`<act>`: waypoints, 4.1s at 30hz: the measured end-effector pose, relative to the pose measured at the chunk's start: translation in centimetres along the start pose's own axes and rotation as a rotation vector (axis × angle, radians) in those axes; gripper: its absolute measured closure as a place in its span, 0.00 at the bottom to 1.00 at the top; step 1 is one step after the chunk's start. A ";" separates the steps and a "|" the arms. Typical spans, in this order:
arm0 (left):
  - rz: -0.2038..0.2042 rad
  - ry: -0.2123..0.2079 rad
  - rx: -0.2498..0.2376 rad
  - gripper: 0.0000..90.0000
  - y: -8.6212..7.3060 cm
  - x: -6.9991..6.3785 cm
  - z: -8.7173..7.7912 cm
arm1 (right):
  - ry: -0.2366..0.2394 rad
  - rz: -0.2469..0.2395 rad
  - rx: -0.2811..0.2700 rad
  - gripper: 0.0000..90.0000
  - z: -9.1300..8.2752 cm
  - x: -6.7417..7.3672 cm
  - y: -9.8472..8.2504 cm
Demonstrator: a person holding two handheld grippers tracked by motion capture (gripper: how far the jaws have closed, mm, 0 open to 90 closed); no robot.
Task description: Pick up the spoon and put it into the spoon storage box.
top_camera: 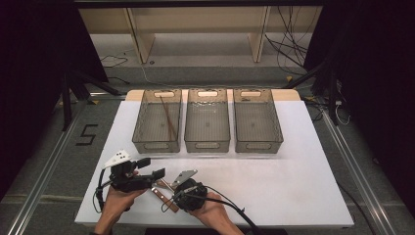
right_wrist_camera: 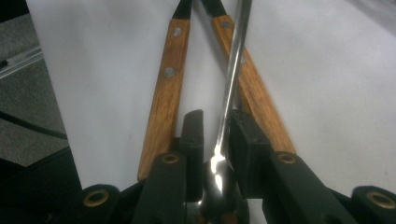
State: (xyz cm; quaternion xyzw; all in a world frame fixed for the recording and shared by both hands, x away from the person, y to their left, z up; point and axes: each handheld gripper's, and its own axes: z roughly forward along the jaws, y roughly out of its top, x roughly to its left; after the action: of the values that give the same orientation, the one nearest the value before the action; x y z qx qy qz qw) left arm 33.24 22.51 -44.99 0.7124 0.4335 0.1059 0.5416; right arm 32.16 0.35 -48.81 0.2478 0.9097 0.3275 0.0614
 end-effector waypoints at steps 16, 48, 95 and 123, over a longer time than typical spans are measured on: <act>0.000 -0.005 0.001 0.18 0.0 -0.1 0.0 | -0.012 0.024 0.003 0.95 0.3 0.3 0.2; 0.003 -0.009 -0.046 0.18 -0.3 -0.1 -0.5 | -0.040 0.134 -0.103 0.96 -4.6 -3.0 -0.5; 0.081 0.006 -0.034 0.18 -3.2 -1.0 -0.4 | -0.201 0.319 -0.219 0.95 -9.9 -14.4 5.6; 0.076 0.002 -0.044 0.18 -3.5 -1.2 -0.4 | -0.279 0.468 -0.154 0.95 -6.9 -20.6 7.9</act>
State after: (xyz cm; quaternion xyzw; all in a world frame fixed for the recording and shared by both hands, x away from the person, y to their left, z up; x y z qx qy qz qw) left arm 30.53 22.09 -47.45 0.7163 0.4040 0.1367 0.5523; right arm 51.38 -8.41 -39.56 0.4882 0.7829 0.3639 0.1274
